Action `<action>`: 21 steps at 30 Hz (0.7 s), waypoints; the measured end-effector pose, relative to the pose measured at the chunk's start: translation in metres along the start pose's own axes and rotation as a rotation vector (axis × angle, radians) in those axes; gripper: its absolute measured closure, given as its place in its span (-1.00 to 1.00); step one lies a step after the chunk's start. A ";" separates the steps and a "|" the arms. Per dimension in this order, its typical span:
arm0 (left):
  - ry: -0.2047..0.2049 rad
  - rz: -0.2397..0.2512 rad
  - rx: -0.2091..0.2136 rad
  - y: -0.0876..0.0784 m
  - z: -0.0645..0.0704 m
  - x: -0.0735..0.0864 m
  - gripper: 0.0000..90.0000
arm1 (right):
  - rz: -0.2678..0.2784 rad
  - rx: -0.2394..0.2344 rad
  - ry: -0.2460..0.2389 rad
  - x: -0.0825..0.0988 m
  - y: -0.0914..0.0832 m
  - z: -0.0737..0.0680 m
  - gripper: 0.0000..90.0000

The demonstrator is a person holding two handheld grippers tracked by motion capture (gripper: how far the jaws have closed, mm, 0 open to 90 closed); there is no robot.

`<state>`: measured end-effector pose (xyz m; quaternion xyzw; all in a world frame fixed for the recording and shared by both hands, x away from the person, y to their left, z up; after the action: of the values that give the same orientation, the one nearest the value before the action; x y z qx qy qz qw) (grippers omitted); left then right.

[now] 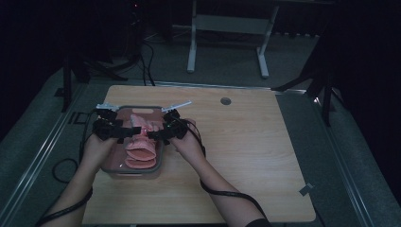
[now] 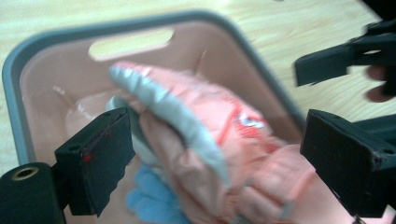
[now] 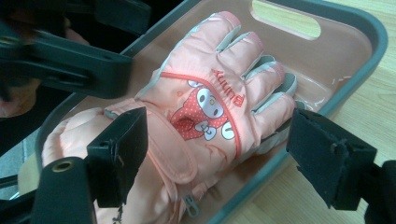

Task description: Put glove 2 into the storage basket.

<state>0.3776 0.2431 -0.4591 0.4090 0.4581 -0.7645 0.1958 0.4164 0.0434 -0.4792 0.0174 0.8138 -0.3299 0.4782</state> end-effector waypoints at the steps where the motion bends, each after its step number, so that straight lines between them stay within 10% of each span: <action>1: 0.009 0.006 0.005 -0.002 0.004 -0.001 -0.78 | 0.003 -0.003 0.005 0.000 -0.002 0.000 -0.56; 21: 0.161 0.030 0.169 -0.006 0.097 0.005 -0.77 | 0.001 -0.007 -0.028 0.022 -0.048 0.015 -0.57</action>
<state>0.3268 0.1630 -0.4362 0.4910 0.4000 -0.7621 0.1347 0.3991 -0.0087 -0.4763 0.0115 0.8082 -0.3269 0.4897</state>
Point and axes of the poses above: each handheld gripper's, and its own axes: y roughly forward along the jaws, x roughly out of its underside, z roughly to its right, the point moved 3 cm from there along y, roughly forward along the jaws, and after that the axes turned 8 degrees about z, right-handed, at the moved point
